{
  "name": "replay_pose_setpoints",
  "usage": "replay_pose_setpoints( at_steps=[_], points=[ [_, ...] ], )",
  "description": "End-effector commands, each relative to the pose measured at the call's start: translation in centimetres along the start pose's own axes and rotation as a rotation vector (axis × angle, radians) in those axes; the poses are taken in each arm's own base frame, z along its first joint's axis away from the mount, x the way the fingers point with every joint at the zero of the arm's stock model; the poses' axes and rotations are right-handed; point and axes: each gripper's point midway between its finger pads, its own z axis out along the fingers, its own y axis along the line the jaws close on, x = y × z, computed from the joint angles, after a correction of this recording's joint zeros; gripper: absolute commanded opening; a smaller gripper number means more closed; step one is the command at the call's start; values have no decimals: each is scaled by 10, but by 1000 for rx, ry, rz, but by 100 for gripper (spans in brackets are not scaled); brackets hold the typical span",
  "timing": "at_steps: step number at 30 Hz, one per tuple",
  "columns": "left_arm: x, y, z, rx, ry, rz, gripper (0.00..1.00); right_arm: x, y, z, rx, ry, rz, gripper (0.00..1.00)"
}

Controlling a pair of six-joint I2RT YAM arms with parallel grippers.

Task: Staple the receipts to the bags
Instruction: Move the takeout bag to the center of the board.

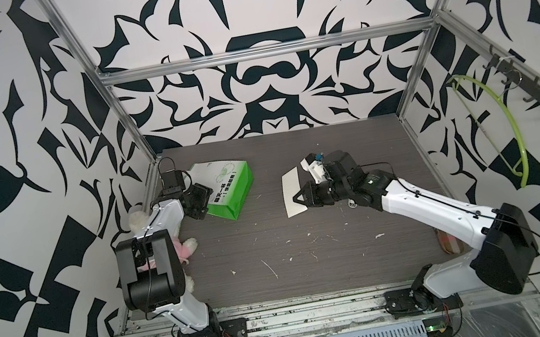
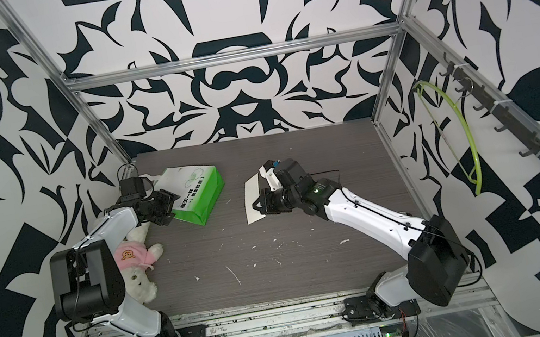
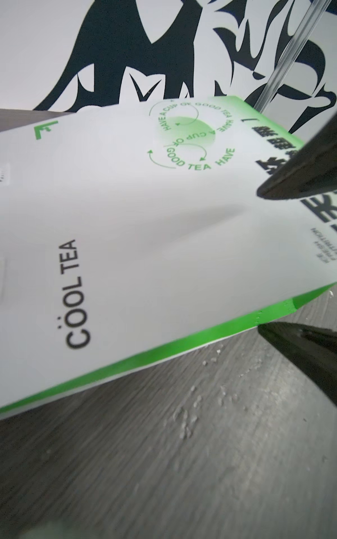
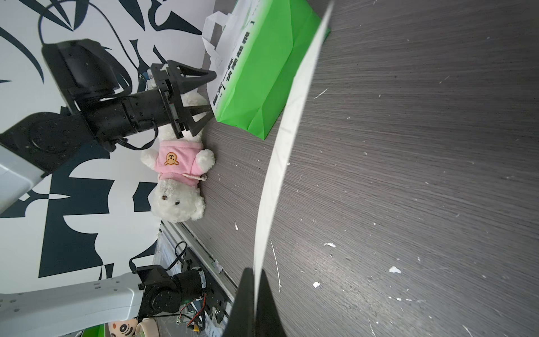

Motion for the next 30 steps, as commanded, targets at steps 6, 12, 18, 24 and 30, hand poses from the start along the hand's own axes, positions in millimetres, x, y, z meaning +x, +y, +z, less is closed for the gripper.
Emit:
replay_pose_setpoints(
  at_steps=[6, 12, 18, 24, 30],
  points=[
    [-7, -8, 10, 37, -5, 2, 47, -27, 24, -21, -61, -89, -40, 0],
    [-6, -18, 11, 80, 12, 9, 15, -38, 30, -24, -60, -88, -53, 0],
    [16, -38, 7, 137, 79, 62, 0, -48, 28, -41, -74, -125, -42, 0],
    [67, -60, 0, 145, 196, 189, 0, -66, 20, -63, -87, -170, -42, 0],
    [116, -62, 1, 139, 281, 253, 0, -80, 16, -71, -84, -181, -47, 0]
  ],
)
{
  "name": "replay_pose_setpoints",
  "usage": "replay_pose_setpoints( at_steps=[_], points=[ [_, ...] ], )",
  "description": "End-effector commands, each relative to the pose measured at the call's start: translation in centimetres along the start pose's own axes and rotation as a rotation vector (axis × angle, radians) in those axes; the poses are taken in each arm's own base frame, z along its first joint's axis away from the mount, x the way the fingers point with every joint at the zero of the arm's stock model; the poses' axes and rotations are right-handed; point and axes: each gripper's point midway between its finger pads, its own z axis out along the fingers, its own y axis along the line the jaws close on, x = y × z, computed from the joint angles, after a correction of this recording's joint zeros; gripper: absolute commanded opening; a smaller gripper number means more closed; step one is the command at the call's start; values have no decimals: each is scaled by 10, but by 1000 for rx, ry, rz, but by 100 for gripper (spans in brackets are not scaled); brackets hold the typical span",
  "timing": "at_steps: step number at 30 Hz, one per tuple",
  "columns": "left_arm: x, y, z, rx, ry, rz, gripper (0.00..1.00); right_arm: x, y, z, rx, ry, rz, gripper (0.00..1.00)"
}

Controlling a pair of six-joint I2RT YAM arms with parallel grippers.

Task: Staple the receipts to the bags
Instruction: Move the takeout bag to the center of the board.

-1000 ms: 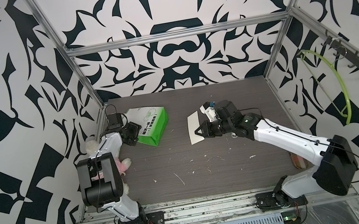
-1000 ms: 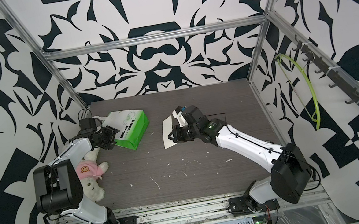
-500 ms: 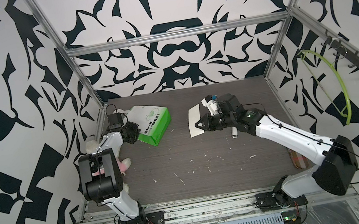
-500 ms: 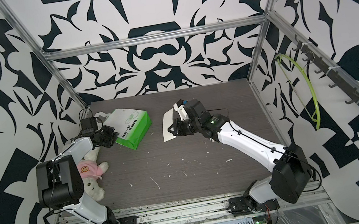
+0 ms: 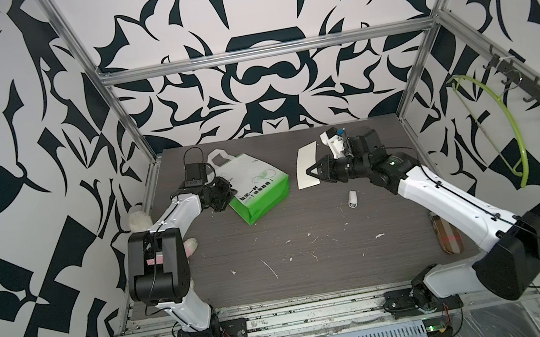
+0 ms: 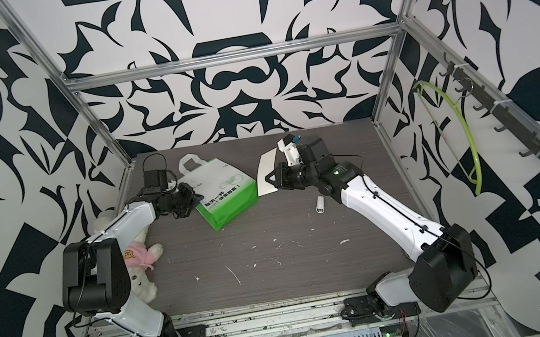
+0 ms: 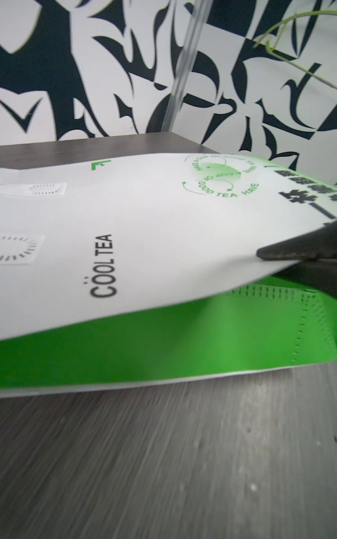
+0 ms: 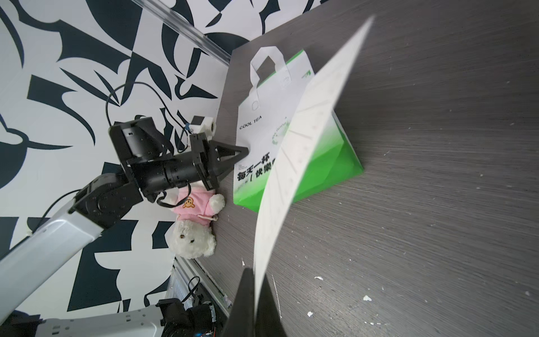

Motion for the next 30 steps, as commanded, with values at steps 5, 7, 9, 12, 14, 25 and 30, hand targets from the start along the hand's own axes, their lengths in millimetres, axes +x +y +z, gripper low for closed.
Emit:
replay_pose_setpoints(
  at_steps=[5, 7, 9, 12, 14, 25, 30],
  points=[
    [44, -1, 3, -7, 119, 40, 34, -16, 15, -10, -54, -17, -54, 0],
    [46, 1, -3, -31, 117, 56, 43, -17, 11, -11, -49, -19, -49, 0],
    [39, 7, -17, -86, 86, 81, 48, -17, 8, -11, -43, -21, -47, 0],
    [13, 13, -42, -122, 14, 87, 53, -18, 6, -12, -40, -22, -44, 0],
    [-7, 19, -53, -117, -26, 55, 55, -20, 6, -13, -39, -26, -47, 0],
    [-57, 11, -15, 25, 41, -18, 59, -27, 5, -3, -40, -8, -49, 0],
    [-53, 13, 6, 12, 75, -44, 58, -35, 8, 4, -48, -1, -41, 0]
  ],
)
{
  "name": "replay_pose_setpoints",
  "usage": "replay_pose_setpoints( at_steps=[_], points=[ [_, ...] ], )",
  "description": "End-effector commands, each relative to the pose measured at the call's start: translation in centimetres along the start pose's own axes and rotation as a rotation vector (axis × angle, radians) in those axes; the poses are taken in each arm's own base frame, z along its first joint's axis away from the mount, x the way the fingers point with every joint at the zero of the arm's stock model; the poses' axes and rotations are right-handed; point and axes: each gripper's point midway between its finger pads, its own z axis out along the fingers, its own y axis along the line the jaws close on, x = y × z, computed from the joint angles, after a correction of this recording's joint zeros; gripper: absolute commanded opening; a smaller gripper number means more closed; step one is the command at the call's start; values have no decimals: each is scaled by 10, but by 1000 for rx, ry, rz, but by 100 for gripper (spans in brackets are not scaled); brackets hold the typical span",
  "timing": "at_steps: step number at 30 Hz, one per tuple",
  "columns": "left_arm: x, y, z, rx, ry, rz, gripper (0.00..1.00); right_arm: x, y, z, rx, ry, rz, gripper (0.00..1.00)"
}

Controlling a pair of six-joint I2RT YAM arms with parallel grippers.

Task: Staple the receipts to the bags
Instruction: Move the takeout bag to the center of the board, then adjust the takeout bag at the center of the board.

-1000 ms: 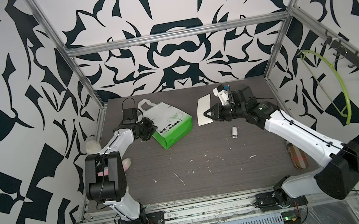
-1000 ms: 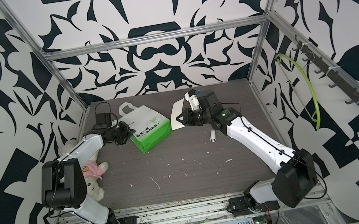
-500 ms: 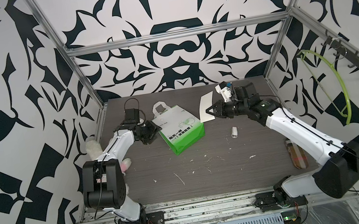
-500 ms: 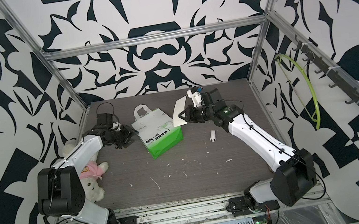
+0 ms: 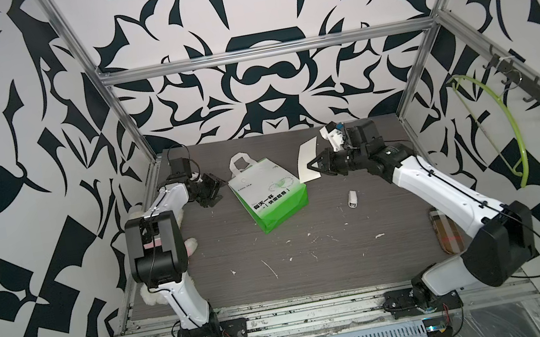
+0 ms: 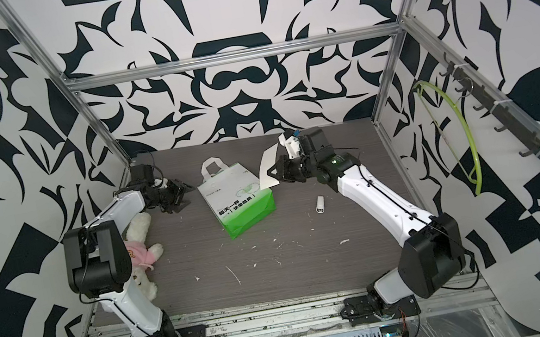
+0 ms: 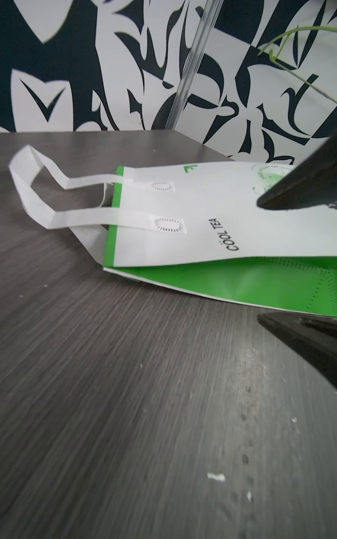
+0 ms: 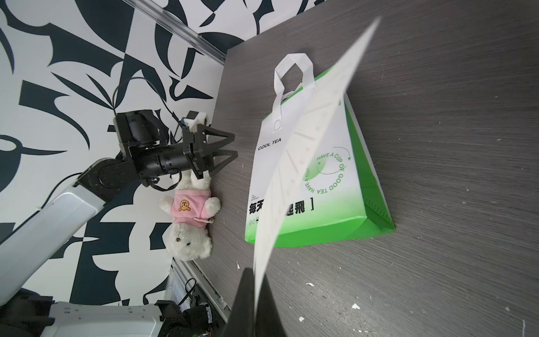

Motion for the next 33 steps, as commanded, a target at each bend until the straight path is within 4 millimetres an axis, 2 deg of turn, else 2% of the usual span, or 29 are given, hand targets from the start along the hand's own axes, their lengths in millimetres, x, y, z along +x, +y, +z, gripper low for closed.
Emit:
replay_pose_setpoints(
  at_steps=[1, 6, 10, 19, 23, 26, 29, 33],
  points=[
    [1, -17, 5, 45, 19, 5, 58, -18, 23, -9, -54, -37, -47, 0],
    [-2, -14, 19, 58, 29, -28, 55, -21, 22, -3, -60, -36, -25, 0],
    [-4, -21, 30, 86, 42, -29, 51, -23, 23, 1, -71, -35, -19, 0],
    [-7, -19, 49, 55, 48, -43, 44, -28, 27, 2, -87, -43, -20, 0],
    [-8, -25, 57, 73, 64, -38, 38, -29, 28, 7, -101, -31, -14, 0],
    [-8, -40, 59, 126, 74, 2, 21, -30, 31, 9, -120, -27, -24, 0],
    [-6, -71, 50, 221, 68, 85, 1, -30, 34, 12, -147, -13, -45, 0],
    [4, -120, 20, 341, 8, 278, 0, -28, 39, 14, -183, -2, -77, 0]
  ],
)
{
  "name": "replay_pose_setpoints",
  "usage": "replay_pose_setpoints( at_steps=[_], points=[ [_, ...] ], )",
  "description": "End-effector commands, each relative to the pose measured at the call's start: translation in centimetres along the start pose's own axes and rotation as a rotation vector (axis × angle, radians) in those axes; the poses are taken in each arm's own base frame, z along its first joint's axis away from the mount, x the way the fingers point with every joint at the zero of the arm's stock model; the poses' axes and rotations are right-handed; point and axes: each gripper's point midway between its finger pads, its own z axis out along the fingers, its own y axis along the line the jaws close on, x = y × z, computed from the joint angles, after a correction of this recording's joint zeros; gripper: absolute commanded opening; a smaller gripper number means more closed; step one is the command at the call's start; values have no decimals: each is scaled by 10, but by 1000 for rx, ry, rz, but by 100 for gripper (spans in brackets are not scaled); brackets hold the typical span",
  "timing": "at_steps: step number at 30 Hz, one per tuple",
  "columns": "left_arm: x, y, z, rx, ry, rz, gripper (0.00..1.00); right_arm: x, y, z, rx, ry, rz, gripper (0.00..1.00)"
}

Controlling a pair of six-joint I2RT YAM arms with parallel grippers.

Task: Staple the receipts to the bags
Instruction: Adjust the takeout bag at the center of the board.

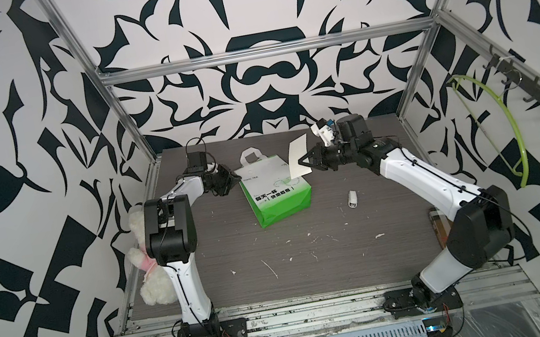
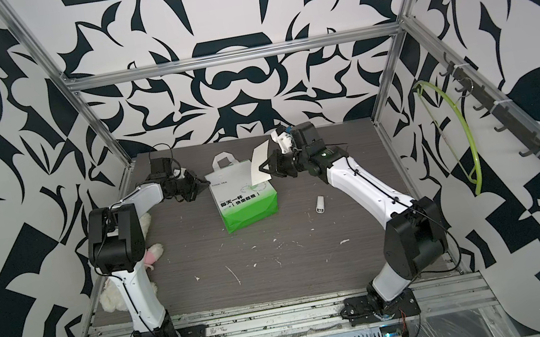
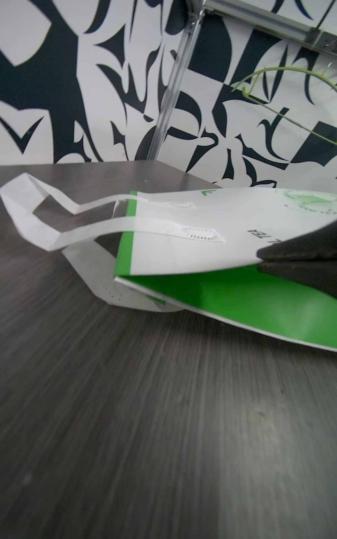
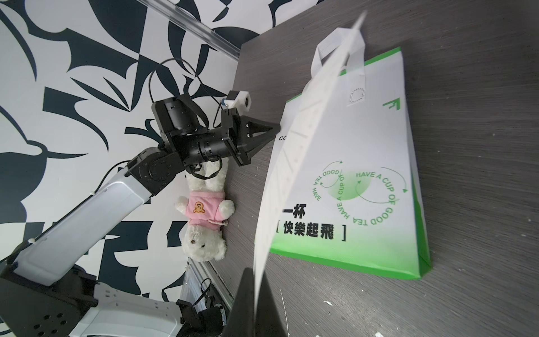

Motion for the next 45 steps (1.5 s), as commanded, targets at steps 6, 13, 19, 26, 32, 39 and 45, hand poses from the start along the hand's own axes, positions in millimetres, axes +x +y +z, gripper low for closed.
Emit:
replay_pose_setpoints(
  at_steps=[6, 13, 19, 26, 32, 39, 45],
  points=[
    [44, -152, -70, 305, -194, 669, 0, -10, 52, -12, -222, -37, -240, 0],
    [100, -182, -101, 365, -302, 1101, 0, 3, 65, -24, -297, -50, -425, 0],
    [125, -149, -93, 327, -289, 1291, 0, 18, 56, -31, -286, -87, -531, 0],
    [131, -125, -88, 268, -269, 1277, 0, 32, 27, -20, -258, -102, -504, 0],
    [138, -117, -92, 256, -260, 1281, 0, 37, 18, -18, -244, -113, -477, 0],
    [139, -135, -111, 265, -308, 1325, 45, 39, 18, -19, -246, -111, -485, 0],
    [147, -153, -130, 255, -309, 1474, 59, 41, 18, -19, -247, -106, -491, 0]
  ],
)
